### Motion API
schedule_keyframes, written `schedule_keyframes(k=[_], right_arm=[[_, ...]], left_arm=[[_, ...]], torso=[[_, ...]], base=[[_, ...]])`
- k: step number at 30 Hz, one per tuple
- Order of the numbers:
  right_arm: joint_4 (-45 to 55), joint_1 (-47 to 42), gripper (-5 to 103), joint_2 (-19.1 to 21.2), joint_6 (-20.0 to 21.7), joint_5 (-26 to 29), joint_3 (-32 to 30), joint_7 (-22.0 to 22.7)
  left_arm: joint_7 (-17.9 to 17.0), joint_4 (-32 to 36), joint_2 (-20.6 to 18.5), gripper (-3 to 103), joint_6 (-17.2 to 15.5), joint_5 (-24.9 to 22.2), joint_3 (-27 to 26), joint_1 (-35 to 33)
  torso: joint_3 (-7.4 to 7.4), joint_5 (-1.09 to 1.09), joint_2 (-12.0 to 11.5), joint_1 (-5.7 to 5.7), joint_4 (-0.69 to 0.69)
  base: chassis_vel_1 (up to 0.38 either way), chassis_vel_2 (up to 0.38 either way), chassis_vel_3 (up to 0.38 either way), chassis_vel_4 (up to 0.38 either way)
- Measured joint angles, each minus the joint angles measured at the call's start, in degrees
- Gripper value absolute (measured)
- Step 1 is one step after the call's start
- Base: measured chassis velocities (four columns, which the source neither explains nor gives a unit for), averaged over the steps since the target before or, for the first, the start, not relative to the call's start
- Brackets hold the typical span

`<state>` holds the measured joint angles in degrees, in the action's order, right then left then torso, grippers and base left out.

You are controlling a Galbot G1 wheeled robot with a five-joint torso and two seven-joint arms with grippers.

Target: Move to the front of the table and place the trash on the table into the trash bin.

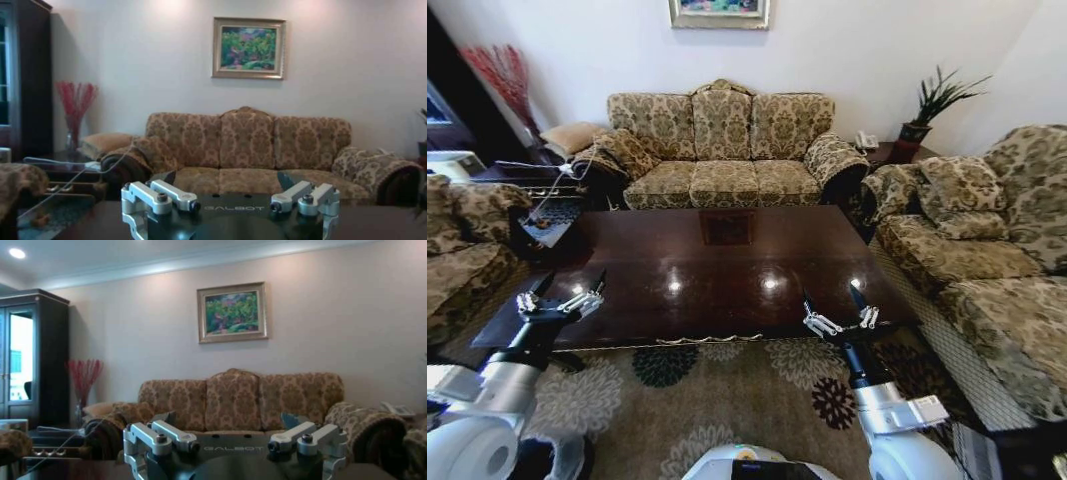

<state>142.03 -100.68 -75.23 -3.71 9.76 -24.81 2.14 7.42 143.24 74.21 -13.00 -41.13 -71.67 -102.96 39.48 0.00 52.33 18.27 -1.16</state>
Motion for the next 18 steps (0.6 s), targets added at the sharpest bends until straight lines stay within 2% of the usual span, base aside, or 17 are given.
schedule_keyframes(k=[5,18], right_arm=[[0.0,0.0,100,0.0,0.0,0.0,0.0,0.0],[0.0,0.0,100,0.0,0.0,0.0,0.0,0.0]], left_arm=[[0.0,0.0,0.0,100,0.0,0.0,0.0,0.0],[0.0,0.0,0.0,100,0.0,0.0,0.0,0.0]], torso=[[-0.72,0.00,-1.2,-0.50,-0.01],[-0.94,0.01,-1.6,-0.65,0.00]], base=[[0.056,0.061,0.062,0.063],[0.011,0.012,0.011,0.016]])
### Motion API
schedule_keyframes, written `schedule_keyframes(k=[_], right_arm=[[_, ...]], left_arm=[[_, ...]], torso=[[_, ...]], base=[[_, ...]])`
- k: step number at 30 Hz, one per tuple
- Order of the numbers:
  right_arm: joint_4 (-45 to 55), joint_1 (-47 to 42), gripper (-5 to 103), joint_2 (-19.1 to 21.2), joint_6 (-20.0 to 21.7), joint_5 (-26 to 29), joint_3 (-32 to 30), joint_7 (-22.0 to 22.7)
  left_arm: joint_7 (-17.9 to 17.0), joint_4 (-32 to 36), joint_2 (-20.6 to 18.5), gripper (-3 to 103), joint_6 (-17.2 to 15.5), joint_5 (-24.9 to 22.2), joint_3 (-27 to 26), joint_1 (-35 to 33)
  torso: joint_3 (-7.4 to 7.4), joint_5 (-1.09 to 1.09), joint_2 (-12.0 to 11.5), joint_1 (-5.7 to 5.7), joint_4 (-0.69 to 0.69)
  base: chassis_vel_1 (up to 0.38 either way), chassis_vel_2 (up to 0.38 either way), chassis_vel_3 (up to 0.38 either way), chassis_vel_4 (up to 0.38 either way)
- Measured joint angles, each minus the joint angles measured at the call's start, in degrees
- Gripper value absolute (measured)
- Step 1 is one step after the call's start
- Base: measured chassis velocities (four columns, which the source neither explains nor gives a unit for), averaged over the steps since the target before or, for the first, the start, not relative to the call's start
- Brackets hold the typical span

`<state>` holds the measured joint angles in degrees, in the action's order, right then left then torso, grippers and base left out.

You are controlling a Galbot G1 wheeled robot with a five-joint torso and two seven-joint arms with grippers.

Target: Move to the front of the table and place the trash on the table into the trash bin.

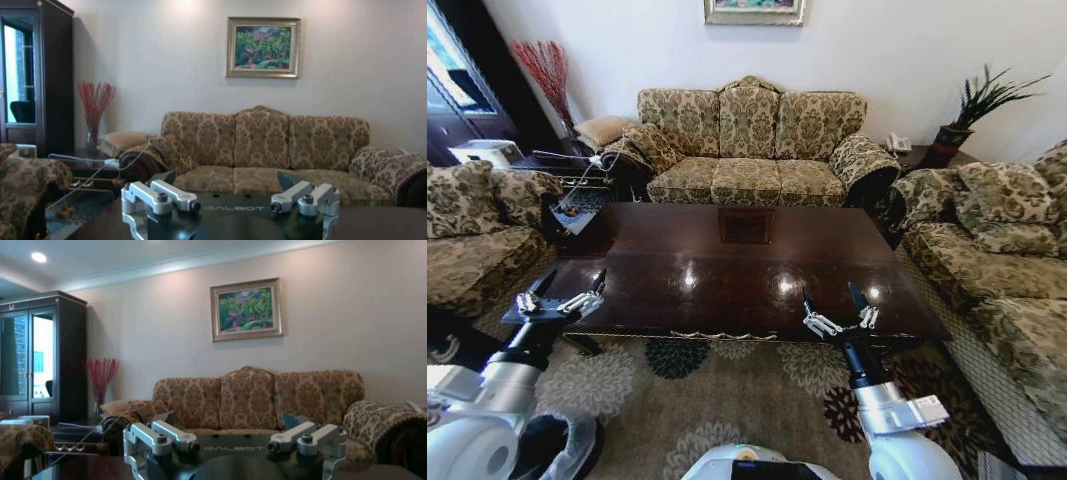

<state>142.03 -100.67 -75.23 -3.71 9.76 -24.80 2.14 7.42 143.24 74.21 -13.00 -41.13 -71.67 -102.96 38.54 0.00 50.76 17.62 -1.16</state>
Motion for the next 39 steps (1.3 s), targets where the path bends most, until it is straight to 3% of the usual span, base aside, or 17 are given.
schedule_keyframes(k=[39], right_arm=[[0.0,0.0,100,0.0,0.0,0.0,0.0,0.0]], left_arm=[[0.0,0.0,0.0,100,0.0,0.0,0.0,0.0]], torso=[[0.17,0.00,0.3,0.13,0.00]], base=[[0.000,0.000,0.000,0.000]])
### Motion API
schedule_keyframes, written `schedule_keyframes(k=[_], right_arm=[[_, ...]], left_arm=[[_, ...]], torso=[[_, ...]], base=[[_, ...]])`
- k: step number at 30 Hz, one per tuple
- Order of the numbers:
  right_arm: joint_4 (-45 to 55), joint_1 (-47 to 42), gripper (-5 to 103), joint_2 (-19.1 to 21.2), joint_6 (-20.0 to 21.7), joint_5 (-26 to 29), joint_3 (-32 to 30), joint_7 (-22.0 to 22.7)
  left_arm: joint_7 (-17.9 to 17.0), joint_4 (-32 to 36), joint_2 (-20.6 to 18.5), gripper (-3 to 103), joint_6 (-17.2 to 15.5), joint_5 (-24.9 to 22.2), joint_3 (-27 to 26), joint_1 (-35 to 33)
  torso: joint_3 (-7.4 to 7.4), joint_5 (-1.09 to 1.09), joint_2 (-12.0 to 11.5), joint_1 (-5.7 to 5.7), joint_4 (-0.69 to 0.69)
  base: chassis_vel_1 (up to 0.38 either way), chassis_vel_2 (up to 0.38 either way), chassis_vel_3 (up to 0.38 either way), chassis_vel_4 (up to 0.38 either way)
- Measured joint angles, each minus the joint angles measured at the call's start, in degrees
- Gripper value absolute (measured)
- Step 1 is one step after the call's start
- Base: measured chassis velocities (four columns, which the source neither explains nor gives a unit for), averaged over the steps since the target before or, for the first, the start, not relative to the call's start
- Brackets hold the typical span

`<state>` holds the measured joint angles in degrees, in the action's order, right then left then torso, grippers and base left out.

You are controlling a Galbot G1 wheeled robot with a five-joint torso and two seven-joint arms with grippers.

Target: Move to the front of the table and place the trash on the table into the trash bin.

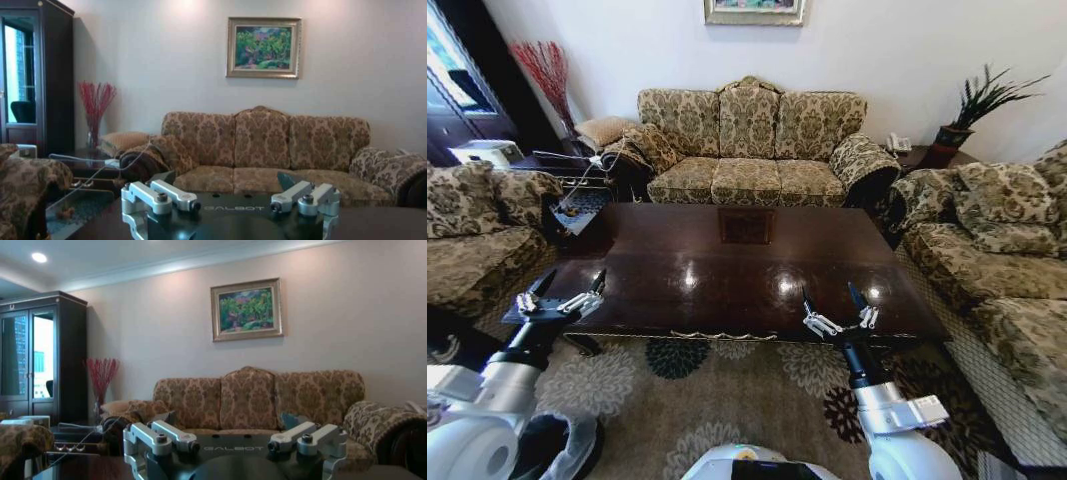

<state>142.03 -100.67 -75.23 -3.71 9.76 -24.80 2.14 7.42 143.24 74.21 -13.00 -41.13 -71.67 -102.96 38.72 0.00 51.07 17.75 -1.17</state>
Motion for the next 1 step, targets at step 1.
schedule_keyframes(k=[1], right_arm=[[0.0,0.0,100,0.0,0.0,0.0,0.0,0.0]], left_arm=[[0.0,0.0,0.0,100,0.0,0.0,0.0,0.0]], torso=[[0.00,0.00,0.0,0.00,0.00]], base=[[0.000,0.000,0.000,0.000]])
